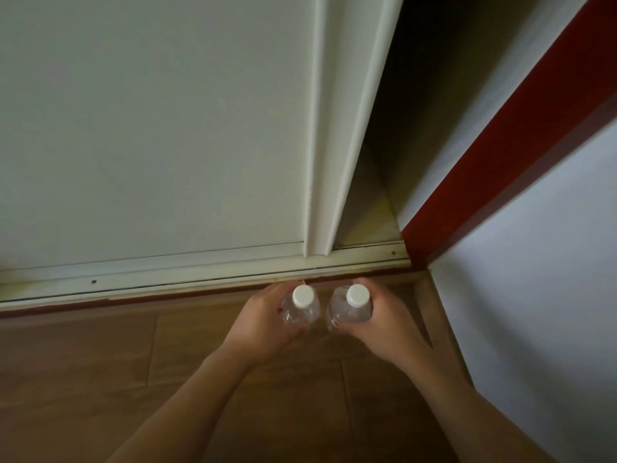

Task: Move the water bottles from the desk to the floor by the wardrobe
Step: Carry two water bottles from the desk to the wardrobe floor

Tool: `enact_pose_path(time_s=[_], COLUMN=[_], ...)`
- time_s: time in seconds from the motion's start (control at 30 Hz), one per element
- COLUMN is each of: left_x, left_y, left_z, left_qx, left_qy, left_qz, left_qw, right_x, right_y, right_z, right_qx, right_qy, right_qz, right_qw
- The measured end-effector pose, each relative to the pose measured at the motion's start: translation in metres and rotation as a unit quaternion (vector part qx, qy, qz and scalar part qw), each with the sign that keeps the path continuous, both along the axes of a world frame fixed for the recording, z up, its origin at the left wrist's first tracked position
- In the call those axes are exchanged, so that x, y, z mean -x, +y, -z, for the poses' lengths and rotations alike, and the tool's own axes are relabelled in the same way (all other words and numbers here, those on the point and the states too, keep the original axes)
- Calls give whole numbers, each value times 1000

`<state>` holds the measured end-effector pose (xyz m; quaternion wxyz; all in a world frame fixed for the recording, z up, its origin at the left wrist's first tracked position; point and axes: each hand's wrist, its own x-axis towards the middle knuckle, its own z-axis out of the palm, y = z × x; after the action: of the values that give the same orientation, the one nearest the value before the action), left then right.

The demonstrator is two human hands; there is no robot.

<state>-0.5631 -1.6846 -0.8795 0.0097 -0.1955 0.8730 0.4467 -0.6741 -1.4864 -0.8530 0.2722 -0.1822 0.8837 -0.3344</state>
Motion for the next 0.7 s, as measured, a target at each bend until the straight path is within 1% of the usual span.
enact_pose_path(time_s=[0.13,0.27,0.37,0.57,0.7], left_x=[4,2,3,-1,-3], left_y=[3,2,-1,0,-2], left_z=[23,29,29,18,6], left_qx=[7,5,5,19,30], left_qy=[-14,-27,-35,-55,-56], left_qz=[-1,-13,-14,-7,-7], left_qw=[1000,1000,999,998,998], right_x=[7,3,3,0,2], right_y=[2,2,0,-1,-1], right_z=[22,35,40,30,14], right_qx=[-5,-17,-6,-42,-44], right_qy=[-11,-14,-15,-13,-7], right_qz=[4,-1,12,-7,-15], right_qw=[1000,1000,1000,999,999])
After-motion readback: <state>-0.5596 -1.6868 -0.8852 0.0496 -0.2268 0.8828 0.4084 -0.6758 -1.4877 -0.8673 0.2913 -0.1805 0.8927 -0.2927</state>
